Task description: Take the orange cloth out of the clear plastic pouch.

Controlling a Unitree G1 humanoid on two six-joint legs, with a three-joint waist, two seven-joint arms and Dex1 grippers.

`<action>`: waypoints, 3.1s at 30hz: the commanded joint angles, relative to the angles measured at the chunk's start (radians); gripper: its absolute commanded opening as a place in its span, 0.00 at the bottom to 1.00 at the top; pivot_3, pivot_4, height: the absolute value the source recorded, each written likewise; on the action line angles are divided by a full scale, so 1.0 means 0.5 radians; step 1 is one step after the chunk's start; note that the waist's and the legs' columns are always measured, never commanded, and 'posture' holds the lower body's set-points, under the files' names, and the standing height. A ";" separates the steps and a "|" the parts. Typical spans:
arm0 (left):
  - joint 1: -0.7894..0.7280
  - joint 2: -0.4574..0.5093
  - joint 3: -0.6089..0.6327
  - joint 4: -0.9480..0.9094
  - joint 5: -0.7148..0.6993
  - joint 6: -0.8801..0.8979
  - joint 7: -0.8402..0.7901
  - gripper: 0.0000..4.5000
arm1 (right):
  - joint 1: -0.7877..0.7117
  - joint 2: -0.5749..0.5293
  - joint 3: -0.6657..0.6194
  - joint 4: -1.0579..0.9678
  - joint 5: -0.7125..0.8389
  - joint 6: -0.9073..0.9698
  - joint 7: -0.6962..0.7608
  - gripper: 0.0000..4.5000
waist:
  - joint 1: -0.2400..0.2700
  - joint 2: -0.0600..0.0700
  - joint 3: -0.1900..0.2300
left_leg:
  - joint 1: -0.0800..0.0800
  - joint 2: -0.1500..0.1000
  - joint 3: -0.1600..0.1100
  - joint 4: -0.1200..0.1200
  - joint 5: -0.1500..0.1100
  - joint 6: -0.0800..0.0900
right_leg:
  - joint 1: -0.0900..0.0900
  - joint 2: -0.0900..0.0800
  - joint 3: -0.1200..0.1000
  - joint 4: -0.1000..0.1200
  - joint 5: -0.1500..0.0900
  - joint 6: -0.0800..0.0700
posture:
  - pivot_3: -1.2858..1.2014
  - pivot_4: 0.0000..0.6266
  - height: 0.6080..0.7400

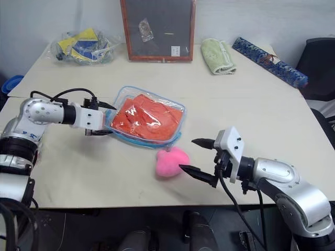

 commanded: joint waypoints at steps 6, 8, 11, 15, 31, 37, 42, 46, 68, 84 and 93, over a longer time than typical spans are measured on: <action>0.072 0.033 0.038 -0.047 -0.084 0.007 -0.094 0.29 | 0.124 -0.041 -0.129 -0.153 0.041 -0.021 -0.017 1.00 | 0.003 -0.001 0.000 | 0.000 0.000 -0.001 0.000 0.000 0.001 | 0.001 -0.001 0.000 0.000 0.000 0.000 | 0.52 0.24 1.00; 0.123 0.035 0.063 -0.128 -0.140 0.085 -0.152 0.15 | 0.128 -0.045 -0.132 -0.155 0.043 -0.022 -0.015 1.00 | 0.000 -0.001 0.000 | 0.003 0.001 -0.002 0.000 0.000 0.001 | 0.001 0.000 0.003 0.001 0.000 0.000 | 0.52 0.24 1.00; 0.476 0.062 0.151 -0.767 -0.291 0.553 -0.199 0.08 | 0.132 -0.085 -0.143 -0.142 0.038 -0.023 0.027 1.00 | -0.005 0.000 0.000 | 0.004 0.002 -0.005 -0.001 -0.001 0.002 | 0.001 0.000 0.006 0.001 0.000 0.000 | 0.52 0.24 1.00; 0.972 0.073 0.298 -1.766 -0.336 1.373 -0.119 0.08 | 0.143 -0.097 -0.161 -0.150 0.056 -0.021 0.021 1.00 | -0.004 0.000 0.000 | 0.006 0.004 -0.008 0.000 -0.002 0.003 | 0.001 0.000 0.010 0.001 0.000 0.001 | 0.52 0.24 1.00; 1.367 -0.036 0.246 -2.318 -0.114 1.832 0.308 0.08 | 0.152 -0.141 -0.173 -0.098 0.117 0.025 0.069 1.00 | 0.044 0.000 0.000 | 0.006 0.003 -0.004 0.000 -0.002 0.004 | 0.005 0.001 0.020 -0.002 0.000 0.001 | 0.52 0.24 1.00; 1.184 -0.028 0.255 -1.822 -0.164 1.226 0.355 0.08 | 0.145 -0.127 -0.153 -0.077 0.091 0.012 0.073 1.00 | 0.044 0.000 0.000 | 0.006 0.003 -0.004 0.000 -0.002 0.004 | 0.005 0.000 0.019 -0.001 0.000 0.000 | 0.52 0.24 1.00; 0.910 -0.076 0.201 -1.377 -0.175 0.907 0.323 0.08 | 0.142 -0.122 -0.132 -0.072 0.064 -0.003 0.081 1.00 | 0.047 0.000 0.000 | 0.006 0.002 -0.005 0.000 -0.002 0.004 | 0.005 0.000 0.016 0.000 0.000 0.000 | 0.52 0.24 1.00; 0.805 -0.114 0.181 -1.258 -0.203 0.830 0.278 0.08 | 0.146 -0.115 -0.133 -0.075 0.052 -0.006 0.070 1.00 | 0.046 0.000 0.000 | 0.006 0.002 -0.005 0.000 -0.002 0.004 | 0.003 0.000 0.013 0.002 0.001 0.002 | 0.52 0.24 1.00; 0.923 0.058 0.571 -2.214 -1.479 2.441 -0.414 0.91 | 0.152 0.048 0.154 0.353 -0.241 -0.114 0.063 0.91 | 0.040 -0.001 0.000 | 0.006 0.002 -0.004 0.002 -0.002 0.004 | 0.005 0.002 0.016 0.002 0.001 0.002 | 0.52 0.24 1.00; 0.856 -0.066 0.352 -2.201 -1.378 2.334 -0.398 0.91 | -0.130 0.322 0.537 0.515 -0.480 -0.138 0.071 0.01 | 0.034 0.000 0.000 | 0.005 0.001 -0.004 0.003 -0.001 0.001 | 0.004 0.003 0.017 0.003 0.000 0.001 | 0.52 0.24 1.00; 0.616 -0.314 -0.037 -1.826 -0.923 1.731 -0.443 0.91 | -0.049 0.003 0.143 0.076 -0.228 0.050 0.166 0.01 | 0.051 0.000 0.000 | 0.003 -0.002 -0.004 0.010 -0.001 0.002 | 0.004 0.001 0.012 0.001 0.002 0.003 | 0.52 0.24 1.00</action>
